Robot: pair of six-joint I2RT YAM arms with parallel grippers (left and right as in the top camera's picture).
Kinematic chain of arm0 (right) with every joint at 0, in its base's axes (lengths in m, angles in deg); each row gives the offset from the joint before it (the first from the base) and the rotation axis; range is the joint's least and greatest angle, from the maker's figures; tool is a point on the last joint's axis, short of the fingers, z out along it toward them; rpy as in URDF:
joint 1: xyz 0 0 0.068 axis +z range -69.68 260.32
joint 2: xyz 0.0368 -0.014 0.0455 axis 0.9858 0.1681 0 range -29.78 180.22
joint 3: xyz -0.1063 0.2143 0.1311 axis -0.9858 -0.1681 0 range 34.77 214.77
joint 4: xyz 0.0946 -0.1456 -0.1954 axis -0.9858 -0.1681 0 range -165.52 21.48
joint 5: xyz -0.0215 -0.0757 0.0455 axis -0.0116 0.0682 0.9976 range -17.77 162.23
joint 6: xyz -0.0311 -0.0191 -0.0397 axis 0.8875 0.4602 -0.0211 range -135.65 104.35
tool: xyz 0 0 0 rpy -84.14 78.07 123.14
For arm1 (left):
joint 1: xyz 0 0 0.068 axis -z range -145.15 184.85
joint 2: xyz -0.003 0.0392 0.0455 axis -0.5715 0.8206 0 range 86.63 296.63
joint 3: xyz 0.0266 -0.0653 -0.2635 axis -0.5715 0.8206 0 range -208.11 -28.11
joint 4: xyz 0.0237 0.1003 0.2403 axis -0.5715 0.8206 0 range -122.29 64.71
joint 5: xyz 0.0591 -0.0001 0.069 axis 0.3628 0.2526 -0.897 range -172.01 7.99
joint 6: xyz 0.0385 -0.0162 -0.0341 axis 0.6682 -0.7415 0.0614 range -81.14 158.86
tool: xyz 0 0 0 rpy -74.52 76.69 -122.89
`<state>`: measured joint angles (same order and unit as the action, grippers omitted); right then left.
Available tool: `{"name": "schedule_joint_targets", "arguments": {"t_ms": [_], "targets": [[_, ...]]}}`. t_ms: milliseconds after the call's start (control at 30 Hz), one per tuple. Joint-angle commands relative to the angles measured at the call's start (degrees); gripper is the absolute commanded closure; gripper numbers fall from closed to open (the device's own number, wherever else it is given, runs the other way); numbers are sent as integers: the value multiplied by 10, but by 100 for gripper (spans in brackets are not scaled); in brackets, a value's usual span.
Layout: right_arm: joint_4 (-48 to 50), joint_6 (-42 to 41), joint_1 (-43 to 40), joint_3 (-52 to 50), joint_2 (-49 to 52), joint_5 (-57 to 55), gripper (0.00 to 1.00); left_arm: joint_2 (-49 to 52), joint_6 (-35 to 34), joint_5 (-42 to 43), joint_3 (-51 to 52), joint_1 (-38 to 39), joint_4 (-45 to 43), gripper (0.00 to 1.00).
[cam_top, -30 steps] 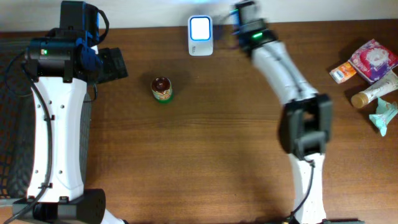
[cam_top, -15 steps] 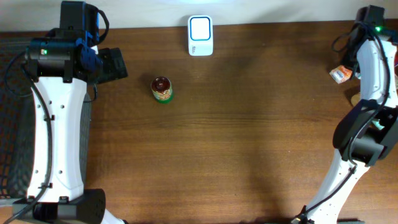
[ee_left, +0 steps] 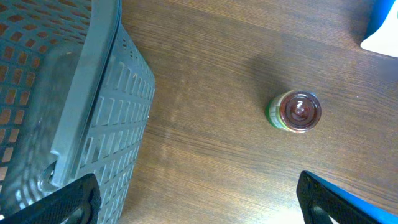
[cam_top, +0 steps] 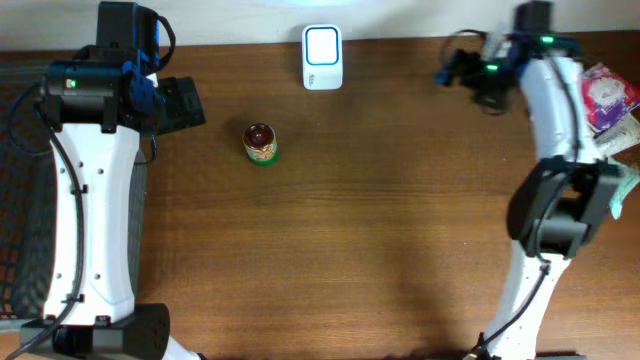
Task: Scan the item barcode
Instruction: 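Carry the green packet right and release it with the other items, then reach the right gripper over the green-lidded jar and grasp its lid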
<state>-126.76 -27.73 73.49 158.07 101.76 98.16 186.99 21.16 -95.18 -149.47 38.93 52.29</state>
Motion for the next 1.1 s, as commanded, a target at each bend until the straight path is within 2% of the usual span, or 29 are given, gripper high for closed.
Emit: {"name": "schedule_joint_targets", "arguments": {"t_ms": [0,200,267,400,533,900,933,967,1067], "targets": [[36,-2,114,-4,-8,57,1,-2,7,-6,-5,-1,1,1],[145,-5,289,-4,-7,-91,1,-2,7,-6,-5,-1,1,1],[184,-37,349,-4,-2,-177,1,-2,7,-6,-5,-1,1,1],[214,-39,417,-4,21,-249,2,-2,7,-6,-5,-1,1,1],[207,-39,453,-4,49,-248,1,-2,7,-6,-5,-1,1,1],[180,-38,473,-4,79,-245,1,-2,7,-6,-5,-1,1,1],[182,-38,476,-4,79,-248,1,-2,7,-6,-5,-1,1,1],[184,-38,476,-4,80,-254,5,-2,7,-6,-5,-1,1,1],[202,-39,476,-4,94,-252,5,-2,7,-6,-5,-1,1,1]]}}
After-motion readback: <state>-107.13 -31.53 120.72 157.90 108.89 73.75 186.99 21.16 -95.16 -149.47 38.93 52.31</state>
